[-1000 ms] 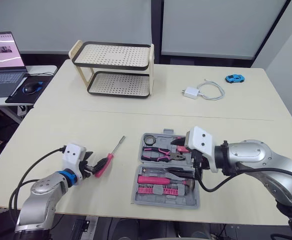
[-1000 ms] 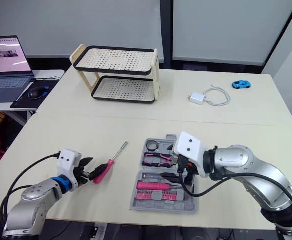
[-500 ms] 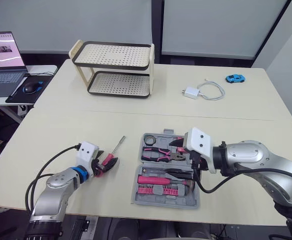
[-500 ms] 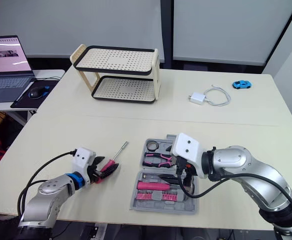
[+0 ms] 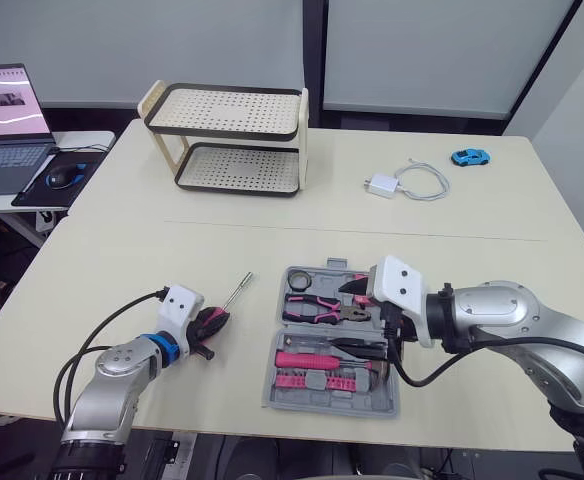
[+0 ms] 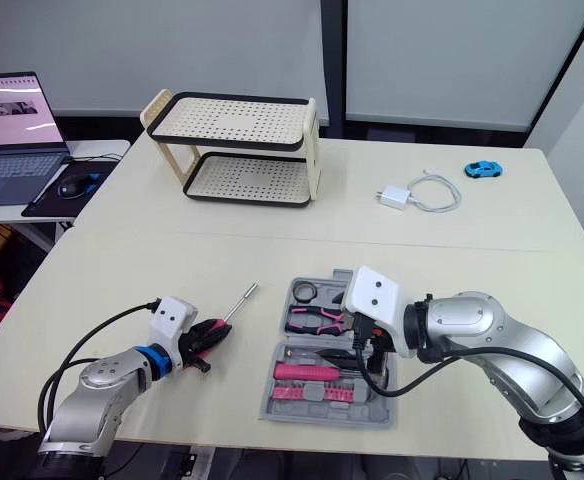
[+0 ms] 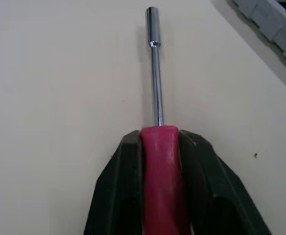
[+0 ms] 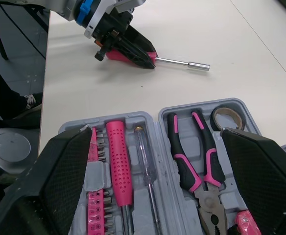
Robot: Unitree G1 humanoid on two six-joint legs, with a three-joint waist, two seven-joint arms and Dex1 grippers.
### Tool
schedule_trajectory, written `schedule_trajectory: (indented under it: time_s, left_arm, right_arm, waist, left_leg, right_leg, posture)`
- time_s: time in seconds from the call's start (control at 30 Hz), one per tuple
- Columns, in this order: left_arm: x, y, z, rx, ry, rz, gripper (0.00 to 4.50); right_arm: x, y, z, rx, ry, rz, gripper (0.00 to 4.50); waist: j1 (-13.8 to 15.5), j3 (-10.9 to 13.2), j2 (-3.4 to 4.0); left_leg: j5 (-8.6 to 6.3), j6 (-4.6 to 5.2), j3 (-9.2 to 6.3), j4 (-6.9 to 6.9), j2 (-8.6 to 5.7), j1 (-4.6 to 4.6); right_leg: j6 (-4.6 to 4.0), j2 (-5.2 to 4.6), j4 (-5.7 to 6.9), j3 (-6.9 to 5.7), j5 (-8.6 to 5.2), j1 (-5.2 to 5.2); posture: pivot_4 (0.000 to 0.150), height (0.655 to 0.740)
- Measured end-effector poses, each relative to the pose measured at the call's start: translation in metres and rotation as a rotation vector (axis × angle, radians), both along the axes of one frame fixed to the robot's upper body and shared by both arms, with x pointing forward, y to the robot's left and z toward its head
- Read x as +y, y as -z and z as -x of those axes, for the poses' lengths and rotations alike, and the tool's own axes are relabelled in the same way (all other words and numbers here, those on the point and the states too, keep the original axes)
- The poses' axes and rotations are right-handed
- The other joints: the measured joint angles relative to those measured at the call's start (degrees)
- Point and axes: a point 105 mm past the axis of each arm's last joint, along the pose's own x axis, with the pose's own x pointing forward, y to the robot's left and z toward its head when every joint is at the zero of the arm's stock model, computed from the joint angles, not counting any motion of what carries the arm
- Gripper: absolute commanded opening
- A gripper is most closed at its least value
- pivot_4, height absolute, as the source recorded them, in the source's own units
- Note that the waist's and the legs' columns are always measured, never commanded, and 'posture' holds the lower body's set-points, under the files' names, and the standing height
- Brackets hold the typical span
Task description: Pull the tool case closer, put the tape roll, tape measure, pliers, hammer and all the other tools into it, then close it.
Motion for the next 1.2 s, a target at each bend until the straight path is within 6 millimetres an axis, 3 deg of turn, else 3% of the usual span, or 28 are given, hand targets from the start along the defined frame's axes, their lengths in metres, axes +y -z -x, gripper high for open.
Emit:
schedule_trajectory:
  time_s: [0.2, 0.33, 0.53, 0.67, 0.97, 1.2]
  left_arm:
    - [0.010, -0.004, 0.010, -0.007, 0.071, -0.054, 0.74]
    - [0.009, -0.024, 0.030, -0.043, 0.224, -0.101, 0.74]
    - [-0.025, -0.060, 0.077, -0.064, 0.616, -0.145, 0.74]
    - [-0.051, -0.073, 0.090, -0.098, 0.798, -0.160, 0.74]
    - [-0.111, -0.058, 0.097, -0.081, 1.008, -0.225, 0.74]
    - [-0.132, -0.039, 0.094, -0.009, 1.023, -0.285, 0.74]
  right_arm:
    - [-0.002, 0.001, 0.001, 0.006, 0.007, -0.001, 4.50]
    - [-0.007, -0.003, 0.004, 0.006, 0.013, -0.018, 4.50]
    - [-0.030, -0.006, 0.015, 0.032, 0.031, 0.010, 4.50]
    - [-0.046, -0.008, 0.025, 0.055, 0.026, 0.060, 4.50]
    - [-0.065, 0.001, 0.049, 0.148, 0.059, 0.130, 4.50]
    - [-0.072, 0.008, 0.056, 0.186, 0.076, 0.172, 4.50]
  waist:
    - [-0.1, 0.0, 0.00]
    - [0.0, 0.0, -0.01]
    - [0.4, 0.0, 0.05]
    - [0.5, 0.1, 0.07]
    - [0.4, 0.1, 0.07]
    - [0.4, 0.1, 0.06]
  left_leg:
    - [0.00, 0.00, 0.00, -0.02, 0.01, -0.02]
    - [0.00, 0.00, 0.01, -0.06, 0.03, -0.04]
    - [0.00, 0.00, 0.06, -0.12, 0.03, -0.07]
    - [-0.01, 0.01, 0.06, -0.10, 0.02, -0.05]
    - [-0.01, 0.01, 0.08, -0.08, 0.01, 0.01]
    - [-0.01, 0.02, 0.08, -0.06, 0.02, 0.06]
  right_leg:
    - [0.00, 0.00, -0.04, 0.00, 0.00, -0.01]
    - [0.00, -0.01, -0.12, 0.00, 0.00, -0.01]
    - [-0.01, -0.03, -0.39, 0.00, 0.00, 0.09]
    - [-0.01, -0.02, -0.41, -0.02, 0.00, 0.14]
    - [0.00, 0.00, -0.38, 0.01, 0.01, 0.20]
    - [0.00, 0.03, -0.41, 0.01, 0.00, 0.30]
  posture:
    - [0.150, 0.7350]
    - [0.150, 0.7350]
    - [0.150, 0.7350]
    - [0.150, 0.7350]
    - [0.150, 0.7350]
    - [0.150, 0.7350]
